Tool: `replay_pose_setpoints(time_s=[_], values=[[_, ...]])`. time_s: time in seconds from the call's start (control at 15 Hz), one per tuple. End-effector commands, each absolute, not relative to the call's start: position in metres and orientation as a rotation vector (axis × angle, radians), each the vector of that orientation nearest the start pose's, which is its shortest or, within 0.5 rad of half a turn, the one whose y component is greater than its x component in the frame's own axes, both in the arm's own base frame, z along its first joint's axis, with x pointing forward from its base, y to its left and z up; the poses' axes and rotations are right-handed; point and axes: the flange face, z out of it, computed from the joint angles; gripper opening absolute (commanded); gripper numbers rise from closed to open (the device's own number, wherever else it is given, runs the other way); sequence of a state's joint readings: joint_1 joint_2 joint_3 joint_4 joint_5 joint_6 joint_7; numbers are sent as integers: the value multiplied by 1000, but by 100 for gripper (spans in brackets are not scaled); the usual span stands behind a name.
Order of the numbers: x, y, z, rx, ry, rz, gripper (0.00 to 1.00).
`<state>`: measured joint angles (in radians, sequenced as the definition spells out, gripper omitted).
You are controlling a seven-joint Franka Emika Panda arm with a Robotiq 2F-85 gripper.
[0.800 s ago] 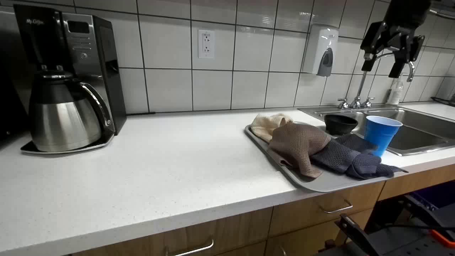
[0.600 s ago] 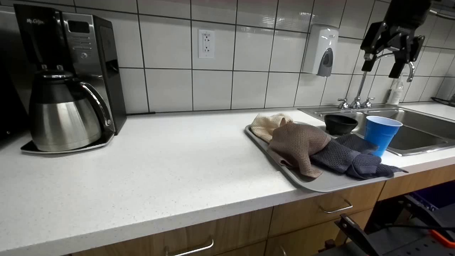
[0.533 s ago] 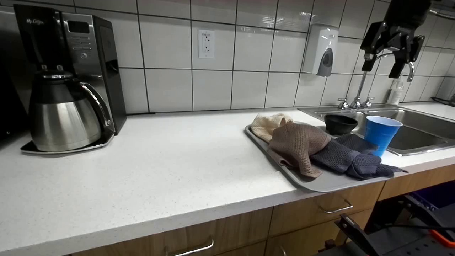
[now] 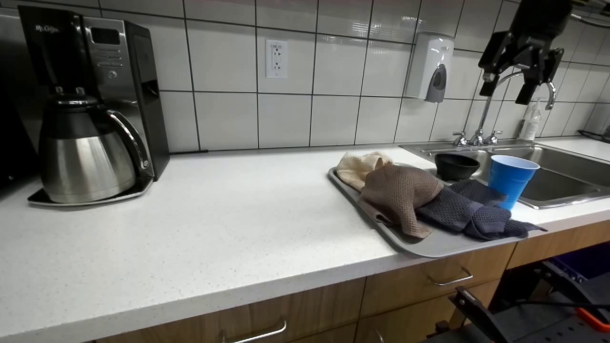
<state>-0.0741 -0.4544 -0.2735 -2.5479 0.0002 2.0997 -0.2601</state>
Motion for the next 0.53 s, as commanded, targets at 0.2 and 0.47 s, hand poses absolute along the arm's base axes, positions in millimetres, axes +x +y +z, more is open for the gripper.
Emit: replay_pose_setpoints(time_s=[0.2,0.47], values=[[385,-124,403,-3052,51,-147,100],[392,-111,387,-3054,19,-136,100]])
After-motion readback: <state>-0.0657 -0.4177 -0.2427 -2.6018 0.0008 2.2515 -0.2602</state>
